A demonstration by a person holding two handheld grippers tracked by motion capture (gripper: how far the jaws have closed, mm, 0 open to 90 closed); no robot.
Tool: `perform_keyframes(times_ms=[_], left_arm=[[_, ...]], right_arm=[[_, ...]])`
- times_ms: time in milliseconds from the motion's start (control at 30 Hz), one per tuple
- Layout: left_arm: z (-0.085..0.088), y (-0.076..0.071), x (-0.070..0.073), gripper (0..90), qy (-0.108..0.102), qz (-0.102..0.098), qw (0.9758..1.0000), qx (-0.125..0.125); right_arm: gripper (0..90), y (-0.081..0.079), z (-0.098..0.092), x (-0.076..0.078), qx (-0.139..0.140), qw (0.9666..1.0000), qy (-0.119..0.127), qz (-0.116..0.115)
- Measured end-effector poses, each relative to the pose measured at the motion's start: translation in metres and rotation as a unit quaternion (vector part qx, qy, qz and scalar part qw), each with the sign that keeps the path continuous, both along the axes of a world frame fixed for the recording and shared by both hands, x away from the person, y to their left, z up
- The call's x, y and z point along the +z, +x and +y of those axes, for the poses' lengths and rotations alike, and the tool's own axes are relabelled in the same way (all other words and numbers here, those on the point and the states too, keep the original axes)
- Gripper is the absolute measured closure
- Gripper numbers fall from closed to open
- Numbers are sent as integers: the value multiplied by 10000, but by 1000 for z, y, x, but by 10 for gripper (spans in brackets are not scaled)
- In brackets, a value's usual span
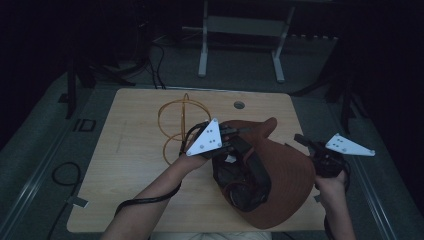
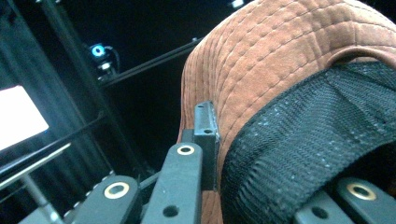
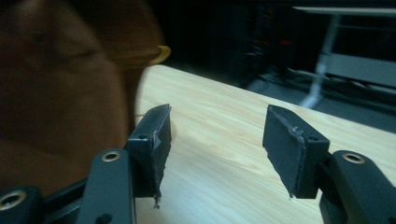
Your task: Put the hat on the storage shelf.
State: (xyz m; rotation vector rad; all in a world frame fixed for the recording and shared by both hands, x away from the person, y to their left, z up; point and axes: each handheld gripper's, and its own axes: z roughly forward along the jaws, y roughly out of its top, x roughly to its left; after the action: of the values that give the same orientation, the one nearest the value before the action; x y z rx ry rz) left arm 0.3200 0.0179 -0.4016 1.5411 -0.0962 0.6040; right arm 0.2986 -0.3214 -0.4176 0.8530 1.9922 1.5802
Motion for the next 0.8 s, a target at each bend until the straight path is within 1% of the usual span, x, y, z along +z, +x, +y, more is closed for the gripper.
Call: perform_keyframes(times_ms=[33,67,100,133,200,267,300,367,433,467,533,567,633,667,700,733,767,800], left_arm=[[2,-1,-1,858,4,-21,10000,-74],[3,-2,-3,858,-9,-21,9999,-143],[5,-3,-3,858,-25,15,9996,-266],[6,-5,-4,858,-33,-8,9994,-358],[8,-9,-6,858,-29,1,9985,-555],[7,-13,-7,857,-11,-62,9982,-602],[6,-14,-8,857,-31,-74,9979,-648],[4,-16,-9,857,-37,-118,9979,-637],[3,-17,-10,857,-34,-162,9981,-591],[2,-18,-11,857,-67,-137,9981,-598],[1,-18,-12,857,-78,-161,9986,-506],[0,-19,-13,856,-82,-146,9986,-508],[-3,-19,-14,856,-71,-137,9988,-457],[-4,-20,-15,856,-55,-126,9988,-469],[-6,-21,-16,855,-38,-163,9991,-384],[-8,-22,-16,855,-46,-189,9992,-345],[-9,-22,-16,855,-60,-196,9994,-287],[-11,-23,-16,853,-25,-249,9995,-176]], right_arm=[[413,-1,4,-1,98,9999,-24,-28],[408,-3,10,-1,257,9996,-49,-57],[404,-4,15,-2,428,9990,-64,-106],[404,-5,20,-3,552,9983,-94,-146],[403,-7,30,-3,819,9965,-109,-125],[403,-7,38,-4,983,9951,-87,-52],[402,-7,43,-5,1117,9937,-48,-22],[401,-8,53,-6,1242,9922,-136,-21],[400,-10,62,-7,1460,9891,-158,-79],[400,-11,65,-7,1533,9880,-165,-123],[399,-12,69,-6,1774,9839,-77,-182],[400,-12,72,-5,1836,9828,-64,-213],[397,-14,76,-5,1911,9810,-36,-336],[387,-13,78,-4,1968,9799,-30,-334],[380,-13,80,-4,1998,9792,-27,-361],[380,-12,82,-4,1995,9792,-4,-377],[379,-11,82,-4,2009,9791,56,-327],[380,-10,83,-4,2029,9786,131,-329]])
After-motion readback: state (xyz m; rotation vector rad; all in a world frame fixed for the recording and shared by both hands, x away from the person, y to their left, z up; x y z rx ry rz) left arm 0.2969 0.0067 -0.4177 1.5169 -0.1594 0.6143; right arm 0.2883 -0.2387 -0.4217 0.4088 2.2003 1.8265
